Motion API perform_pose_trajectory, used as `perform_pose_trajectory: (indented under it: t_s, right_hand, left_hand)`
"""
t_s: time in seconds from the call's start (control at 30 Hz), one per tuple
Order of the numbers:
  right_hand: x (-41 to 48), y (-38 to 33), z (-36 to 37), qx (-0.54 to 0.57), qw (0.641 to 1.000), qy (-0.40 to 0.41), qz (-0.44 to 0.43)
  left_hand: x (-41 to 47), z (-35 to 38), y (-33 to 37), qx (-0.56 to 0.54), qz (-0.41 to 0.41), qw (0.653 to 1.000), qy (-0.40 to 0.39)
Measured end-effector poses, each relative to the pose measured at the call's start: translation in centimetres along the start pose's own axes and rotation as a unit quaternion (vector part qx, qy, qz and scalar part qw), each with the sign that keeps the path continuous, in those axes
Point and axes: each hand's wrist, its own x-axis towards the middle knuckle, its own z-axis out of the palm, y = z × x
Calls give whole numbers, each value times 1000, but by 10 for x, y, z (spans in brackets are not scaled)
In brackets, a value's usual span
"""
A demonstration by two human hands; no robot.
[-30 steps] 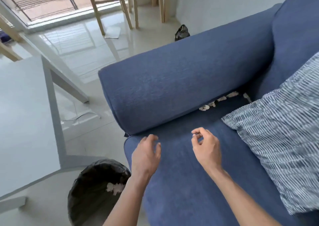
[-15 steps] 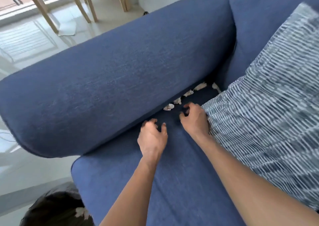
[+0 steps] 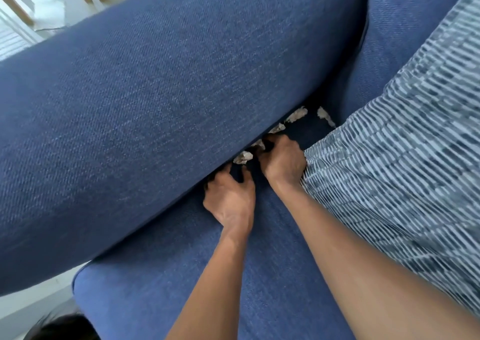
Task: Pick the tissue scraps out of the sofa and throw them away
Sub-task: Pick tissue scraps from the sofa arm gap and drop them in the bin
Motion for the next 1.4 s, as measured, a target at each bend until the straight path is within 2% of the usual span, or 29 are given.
perform_pose_trajectory:
  t_s: [0.27,0.47,0.6,0.73,0.83,0.97,1.17,1.4]
  right_hand:
    - [-3,13,1,100,994,48,-11]
    - [-4,18,-5,178,983,53,-4]
    - [-12,18,-8,191,980,50,1]
    - [-28,16,-8,201,979,44,5]
    - [-49,14,-8,218,975,37,-4]
    - [-89,19,-7,219,975,13,-20]
    - [-162,19,-12,188,981,-6,-39]
    - [-268,-32,26,217,968,-58,-114]
  left_hand:
    - [5,11,5,-4,0,1000,20]
    - [18,16,17,-21,-88,996,16]
    - [22,11,18,-79,-101,992,12]
    - [11,-3,5,-205,-50,978,-5]
    - [-2,-20,-22,-262,-10,965,-27]
    - [-20,-53,-64,-254,13,967,-13]
    - [-48,-115,-144,-256,-24,966,6]
    - [-81,-182,-276,-237,-84,965,70]
